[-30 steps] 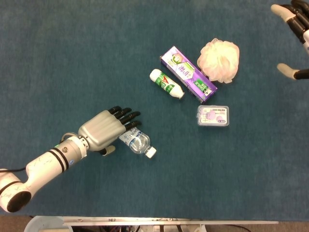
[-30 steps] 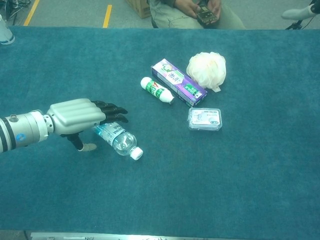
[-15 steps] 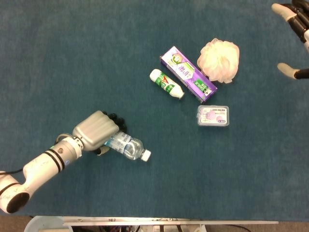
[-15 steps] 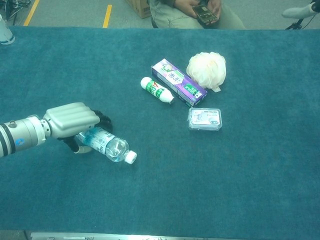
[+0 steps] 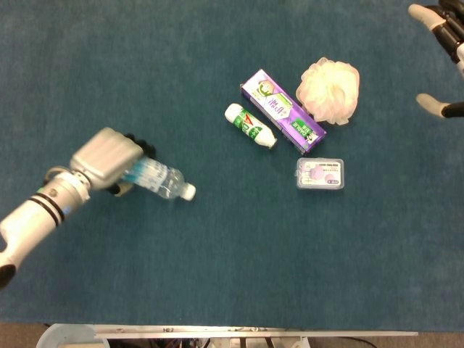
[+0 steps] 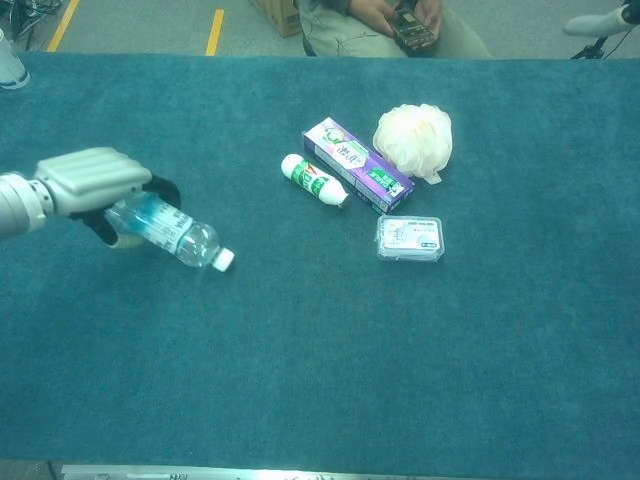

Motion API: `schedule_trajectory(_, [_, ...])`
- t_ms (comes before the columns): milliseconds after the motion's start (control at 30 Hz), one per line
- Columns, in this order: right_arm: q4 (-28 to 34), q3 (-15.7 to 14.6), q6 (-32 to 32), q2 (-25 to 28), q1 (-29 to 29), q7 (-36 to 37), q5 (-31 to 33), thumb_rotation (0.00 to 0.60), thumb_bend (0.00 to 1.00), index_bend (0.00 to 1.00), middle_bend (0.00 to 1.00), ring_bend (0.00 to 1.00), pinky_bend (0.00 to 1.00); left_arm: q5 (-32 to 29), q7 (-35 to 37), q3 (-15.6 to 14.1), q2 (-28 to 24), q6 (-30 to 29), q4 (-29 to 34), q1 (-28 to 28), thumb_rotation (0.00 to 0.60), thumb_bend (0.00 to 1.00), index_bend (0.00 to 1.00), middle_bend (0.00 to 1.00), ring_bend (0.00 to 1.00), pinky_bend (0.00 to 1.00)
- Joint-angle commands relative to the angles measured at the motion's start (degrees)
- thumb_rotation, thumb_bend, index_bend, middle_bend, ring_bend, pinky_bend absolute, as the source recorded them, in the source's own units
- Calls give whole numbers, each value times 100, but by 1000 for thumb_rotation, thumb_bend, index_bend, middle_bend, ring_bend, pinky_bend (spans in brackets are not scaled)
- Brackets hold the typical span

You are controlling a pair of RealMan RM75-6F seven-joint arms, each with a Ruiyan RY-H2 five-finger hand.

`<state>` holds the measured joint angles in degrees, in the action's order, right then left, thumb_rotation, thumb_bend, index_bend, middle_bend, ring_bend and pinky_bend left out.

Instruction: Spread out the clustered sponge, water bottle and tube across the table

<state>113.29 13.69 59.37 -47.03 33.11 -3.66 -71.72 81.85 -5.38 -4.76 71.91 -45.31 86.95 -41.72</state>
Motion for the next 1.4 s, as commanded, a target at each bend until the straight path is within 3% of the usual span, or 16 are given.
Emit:
schedule_trajectory(33, [1,0,-14,-18,14,-18,4,600,174,19,165,75,254,-119,342,82,-87,73,-200,29,600,319,373,359,345,571])
schedule_trajectory(267, [15,1,-22,-50,32,-76,35,600,174,19,165,75,254,-170,804,181,35,303,-445,-30,600,319,351,313,323,556])
schedule_trajectory(467, [25,1,7,-22,7,-77,52,600,174,19,166,75,254,-241,798,249,189,520,-585,-139,600,319,264,196,209,425])
schedule_trajectory(767, [-6,-29,1,17,-36,-14,3,600,174,19,166,75,254,-391,713,336,122,553,-536,-149,600,318,207,101,130,328])
schedule_trajectory(1200, [30,-339,-381,54,18,-37,-682,600,175,19,166,75,254,-125,642,371,-435,-257,174,193,600,318,207,104,128,328])
schedule_trajectory(1400, [119,-327,-471,-14,143,-19,-897,600,175,19,184,80,255,98,626,384,-728,-541,621,293,600,318,207,115,128,328])
